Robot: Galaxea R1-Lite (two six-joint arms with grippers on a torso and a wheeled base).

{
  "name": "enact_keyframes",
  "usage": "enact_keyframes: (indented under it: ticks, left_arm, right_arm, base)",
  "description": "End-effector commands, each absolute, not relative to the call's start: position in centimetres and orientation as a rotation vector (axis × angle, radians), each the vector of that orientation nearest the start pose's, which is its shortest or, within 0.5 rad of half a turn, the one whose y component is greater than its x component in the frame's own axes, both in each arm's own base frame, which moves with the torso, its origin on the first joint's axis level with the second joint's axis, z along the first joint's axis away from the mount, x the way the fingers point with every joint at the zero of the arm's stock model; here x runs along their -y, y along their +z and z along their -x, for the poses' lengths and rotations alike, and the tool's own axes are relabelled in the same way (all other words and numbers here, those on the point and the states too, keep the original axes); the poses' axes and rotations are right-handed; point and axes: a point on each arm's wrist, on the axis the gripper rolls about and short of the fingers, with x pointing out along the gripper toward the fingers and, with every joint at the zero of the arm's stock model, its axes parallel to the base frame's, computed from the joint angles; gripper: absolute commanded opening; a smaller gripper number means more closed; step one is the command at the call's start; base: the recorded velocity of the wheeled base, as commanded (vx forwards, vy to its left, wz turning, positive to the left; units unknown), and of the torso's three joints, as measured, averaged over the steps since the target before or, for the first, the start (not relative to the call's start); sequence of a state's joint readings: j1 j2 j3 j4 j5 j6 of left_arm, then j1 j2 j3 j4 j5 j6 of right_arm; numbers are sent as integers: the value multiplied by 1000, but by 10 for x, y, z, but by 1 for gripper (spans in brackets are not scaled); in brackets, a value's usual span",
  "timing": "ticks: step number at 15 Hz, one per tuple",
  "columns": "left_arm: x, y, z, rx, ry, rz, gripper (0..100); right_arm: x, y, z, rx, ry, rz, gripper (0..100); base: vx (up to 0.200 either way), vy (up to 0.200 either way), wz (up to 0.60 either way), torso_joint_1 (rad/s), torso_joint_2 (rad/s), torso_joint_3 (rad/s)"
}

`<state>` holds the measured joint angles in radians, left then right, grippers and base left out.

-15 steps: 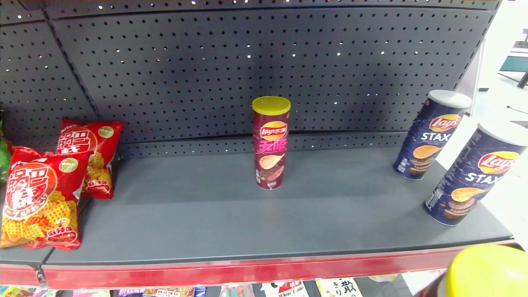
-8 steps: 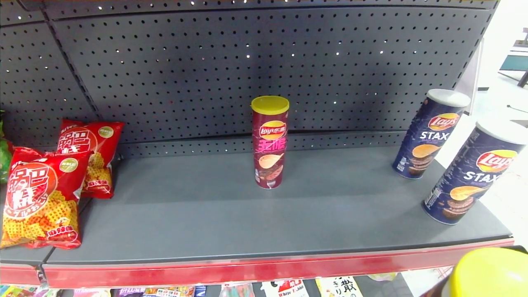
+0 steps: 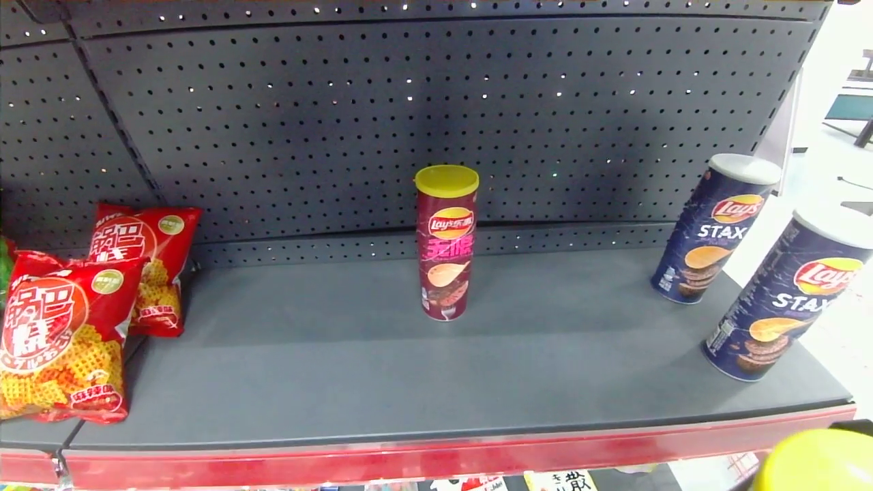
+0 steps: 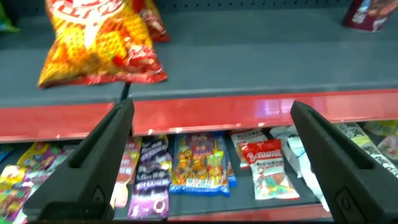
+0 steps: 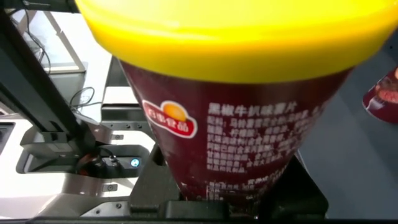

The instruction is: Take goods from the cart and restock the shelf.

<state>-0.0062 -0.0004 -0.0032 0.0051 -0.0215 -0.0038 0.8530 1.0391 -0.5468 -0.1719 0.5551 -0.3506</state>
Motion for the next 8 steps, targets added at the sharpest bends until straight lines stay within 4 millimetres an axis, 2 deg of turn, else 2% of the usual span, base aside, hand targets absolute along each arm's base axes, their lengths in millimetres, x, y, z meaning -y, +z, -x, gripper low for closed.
enact_keyframes:
  ticks: [1, 8]
  left_arm:
    - [0, 76, 23, -3, -28, 5, 100]
    - [0, 76, 23, -3, -28, 2, 100]
  right_arm:
    - [-107, 209, -78, -106, 1442, 342, 0]
    - [-107, 212, -78, -94, 1441, 339, 0]
  base:
    - [0, 0, 0, 0, 0, 0]
    - [0, 0, 0, 0, 0, 0]
